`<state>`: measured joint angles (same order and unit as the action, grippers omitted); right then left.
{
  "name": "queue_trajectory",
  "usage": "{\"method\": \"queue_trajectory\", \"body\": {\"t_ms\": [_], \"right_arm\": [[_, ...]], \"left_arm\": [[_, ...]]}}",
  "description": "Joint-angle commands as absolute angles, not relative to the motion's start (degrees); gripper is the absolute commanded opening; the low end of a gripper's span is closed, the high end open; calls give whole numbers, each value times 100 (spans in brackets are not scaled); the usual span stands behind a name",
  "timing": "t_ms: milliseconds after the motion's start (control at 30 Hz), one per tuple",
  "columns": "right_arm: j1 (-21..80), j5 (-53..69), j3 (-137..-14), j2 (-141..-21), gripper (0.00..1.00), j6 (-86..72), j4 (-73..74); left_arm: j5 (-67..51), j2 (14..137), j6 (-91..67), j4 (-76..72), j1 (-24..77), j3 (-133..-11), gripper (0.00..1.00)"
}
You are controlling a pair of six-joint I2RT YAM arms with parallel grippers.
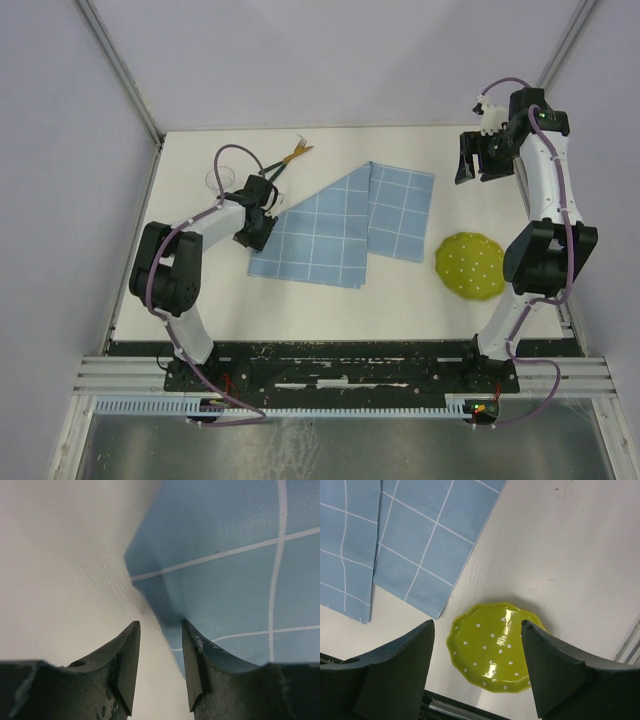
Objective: Set the dinner table for one person
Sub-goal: Flatten out the napkin at the center of the board.
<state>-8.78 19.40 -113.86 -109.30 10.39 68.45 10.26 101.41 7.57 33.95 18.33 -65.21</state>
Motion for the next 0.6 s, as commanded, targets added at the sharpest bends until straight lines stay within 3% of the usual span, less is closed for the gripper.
{"method": "queue_trajectory", "body": {"t_ms": [0, 467, 500, 567], "right_arm": [[-905, 1908, -11426, -10772, 78, 1107, 6872], [-922, 1817, -11277, -10666, 78, 1116, 6845], [-927, 1797, -11268, -10657, 78, 1116, 6839], [-923, 1760, -11248, -10644, 78, 1116, 6822]], "left_arm": [[490, 10372, 379, 3405, 1846, -6792, 45], [48, 10467, 255, 3531, 1846, -7102, 45], [26, 10465, 247, 3532, 1847, -7127, 41], [5, 10470, 251, 3584, 1847, -7219, 7]]}}
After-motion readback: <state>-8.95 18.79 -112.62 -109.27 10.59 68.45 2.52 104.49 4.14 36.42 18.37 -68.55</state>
